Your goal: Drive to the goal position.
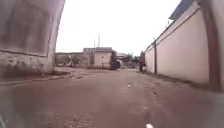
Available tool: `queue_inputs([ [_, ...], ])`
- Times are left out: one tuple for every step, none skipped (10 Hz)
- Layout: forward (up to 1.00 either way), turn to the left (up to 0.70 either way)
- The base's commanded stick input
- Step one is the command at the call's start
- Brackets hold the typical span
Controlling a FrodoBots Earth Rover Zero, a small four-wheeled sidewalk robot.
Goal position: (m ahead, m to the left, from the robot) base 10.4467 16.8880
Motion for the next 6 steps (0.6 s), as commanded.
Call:
queue_inputs([
  [0.7,0.33],
  [0.7,0.35],
  [0.7,0.2],
  [0.7,0.0],
  [0.7,0.0],
  [0.7,0.0],
])
